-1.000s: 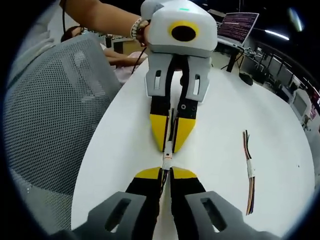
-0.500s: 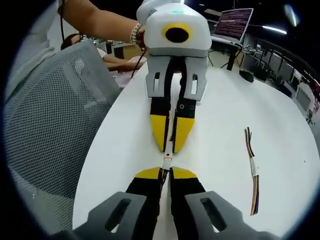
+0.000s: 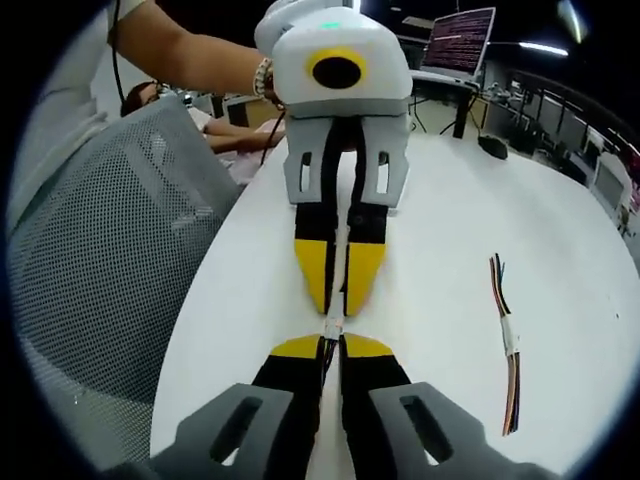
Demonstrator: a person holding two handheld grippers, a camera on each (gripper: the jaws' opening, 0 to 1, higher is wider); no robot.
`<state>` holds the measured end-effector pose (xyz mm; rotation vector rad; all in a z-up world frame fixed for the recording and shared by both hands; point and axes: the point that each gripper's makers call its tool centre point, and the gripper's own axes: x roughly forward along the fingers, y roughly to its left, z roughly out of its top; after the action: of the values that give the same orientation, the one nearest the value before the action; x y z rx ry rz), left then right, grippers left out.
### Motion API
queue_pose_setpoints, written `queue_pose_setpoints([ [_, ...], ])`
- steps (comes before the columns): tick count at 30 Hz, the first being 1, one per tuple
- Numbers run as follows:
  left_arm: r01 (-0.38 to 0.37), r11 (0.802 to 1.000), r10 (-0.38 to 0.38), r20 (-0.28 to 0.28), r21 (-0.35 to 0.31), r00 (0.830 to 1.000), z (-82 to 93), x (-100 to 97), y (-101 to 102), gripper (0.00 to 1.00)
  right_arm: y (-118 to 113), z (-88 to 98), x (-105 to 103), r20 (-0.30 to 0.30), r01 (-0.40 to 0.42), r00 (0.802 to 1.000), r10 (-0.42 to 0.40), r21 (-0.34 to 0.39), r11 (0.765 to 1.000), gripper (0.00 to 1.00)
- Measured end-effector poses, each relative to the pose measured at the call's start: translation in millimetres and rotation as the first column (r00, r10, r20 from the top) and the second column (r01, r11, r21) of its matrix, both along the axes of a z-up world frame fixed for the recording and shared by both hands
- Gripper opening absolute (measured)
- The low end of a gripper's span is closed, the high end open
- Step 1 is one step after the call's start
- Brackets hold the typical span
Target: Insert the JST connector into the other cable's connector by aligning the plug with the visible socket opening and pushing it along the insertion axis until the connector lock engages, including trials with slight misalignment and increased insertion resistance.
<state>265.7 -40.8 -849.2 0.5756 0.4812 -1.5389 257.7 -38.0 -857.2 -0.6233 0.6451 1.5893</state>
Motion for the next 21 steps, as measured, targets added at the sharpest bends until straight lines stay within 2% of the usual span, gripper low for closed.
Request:
queue_pose_setpoints([
  [21, -0.027, 0.998, 0.025, -0.024, -0.053, 0.999, 12.0, -2.2, -7.0, 0.00, -2.3, 7.7, 3.9, 0.008, 0.016, 1.000, -0.017, 0.028, 0.999, 0.02],
])
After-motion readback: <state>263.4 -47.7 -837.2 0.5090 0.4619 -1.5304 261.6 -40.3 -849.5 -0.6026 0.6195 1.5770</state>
